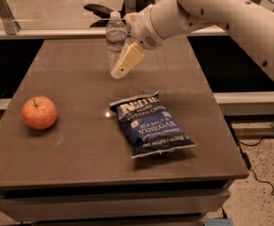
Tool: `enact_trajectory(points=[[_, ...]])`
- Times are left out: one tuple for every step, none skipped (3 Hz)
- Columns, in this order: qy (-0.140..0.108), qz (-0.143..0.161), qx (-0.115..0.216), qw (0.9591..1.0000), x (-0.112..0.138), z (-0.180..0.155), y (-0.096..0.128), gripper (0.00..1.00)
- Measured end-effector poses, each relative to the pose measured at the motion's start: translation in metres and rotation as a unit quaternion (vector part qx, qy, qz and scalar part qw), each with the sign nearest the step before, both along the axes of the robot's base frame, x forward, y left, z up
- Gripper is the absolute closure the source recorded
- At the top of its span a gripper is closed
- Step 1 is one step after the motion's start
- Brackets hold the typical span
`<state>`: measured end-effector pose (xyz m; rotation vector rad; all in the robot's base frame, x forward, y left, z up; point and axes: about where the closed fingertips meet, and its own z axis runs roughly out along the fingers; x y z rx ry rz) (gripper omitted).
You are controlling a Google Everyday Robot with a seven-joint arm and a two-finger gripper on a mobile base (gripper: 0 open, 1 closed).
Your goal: Knock water bottle over
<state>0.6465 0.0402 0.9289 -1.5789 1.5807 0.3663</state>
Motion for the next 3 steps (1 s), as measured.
enact_trajectory(points=[[0.003, 0.008, 0.005, 0.9999, 0.005, -0.003, 0.007, 0.00], [0.006, 0.017, 0.010, 0.9998, 0.008, -0.007, 0.014, 0.00], [0.010, 0.024, 0.013, 0.9996, 0.011, -0.011, 0.020, 0.00]])
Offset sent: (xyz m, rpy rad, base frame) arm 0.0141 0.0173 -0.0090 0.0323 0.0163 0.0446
